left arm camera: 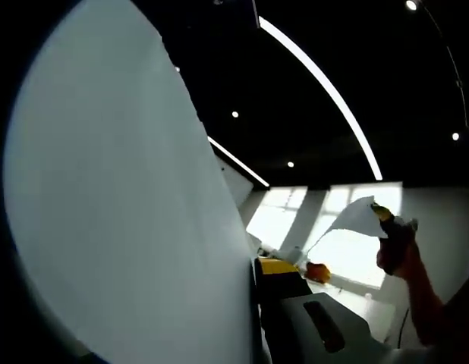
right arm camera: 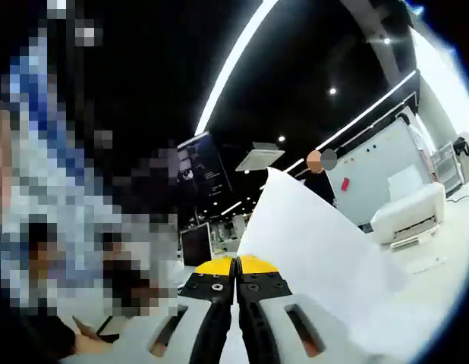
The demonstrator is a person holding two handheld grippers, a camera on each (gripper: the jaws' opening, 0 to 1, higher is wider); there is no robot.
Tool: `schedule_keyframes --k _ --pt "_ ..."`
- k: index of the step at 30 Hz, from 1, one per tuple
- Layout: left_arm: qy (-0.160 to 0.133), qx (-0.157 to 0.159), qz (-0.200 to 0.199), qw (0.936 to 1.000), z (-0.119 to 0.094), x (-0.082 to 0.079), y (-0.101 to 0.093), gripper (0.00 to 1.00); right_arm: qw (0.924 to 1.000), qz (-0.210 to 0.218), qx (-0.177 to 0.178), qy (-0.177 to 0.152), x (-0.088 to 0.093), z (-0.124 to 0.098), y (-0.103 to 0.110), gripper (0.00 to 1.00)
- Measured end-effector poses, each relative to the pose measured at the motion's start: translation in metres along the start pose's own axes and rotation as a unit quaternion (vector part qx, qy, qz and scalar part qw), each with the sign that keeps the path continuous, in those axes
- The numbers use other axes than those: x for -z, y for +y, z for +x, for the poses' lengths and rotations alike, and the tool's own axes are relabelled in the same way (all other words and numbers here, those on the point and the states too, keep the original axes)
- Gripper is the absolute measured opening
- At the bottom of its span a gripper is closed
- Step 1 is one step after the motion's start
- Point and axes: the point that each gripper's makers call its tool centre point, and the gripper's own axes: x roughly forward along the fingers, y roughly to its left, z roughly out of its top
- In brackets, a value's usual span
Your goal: Organize the stack of printing papers by aligning and flattening the scattered papers on the table
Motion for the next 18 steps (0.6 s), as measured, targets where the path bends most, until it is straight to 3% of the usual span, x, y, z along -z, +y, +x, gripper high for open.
schedule_keyframes --k 5,9,15,18 --pt "-0.002 0.0 -0.003 1.0 0.0 -0.001 -0.002 0.08 0.9964 0.01 -0.084 -0.013 -0.025 0.026 0.057 0.0" --pt "-0.001 0.001 -0.003 1.0 0.0 0.0 -0.003 0.08 0.99 -0.007 -0.137 -0.032 -0.043 0.028 0.1 0.0" --pt "-0.002 0.002 -0.005 1.0 -0.001 0.0 -0.005 0.08 0.9766 -0.053 -0.199 -0.062 -0.058 0.013 0.145 0.0" --pt "-0.004 0.003 -0.007 1.0 -0.001 -0.001 -0.005 0.08 0.9708 -0.098 -0.212 -0.055 -0.048 0.002 0.145 0.0"
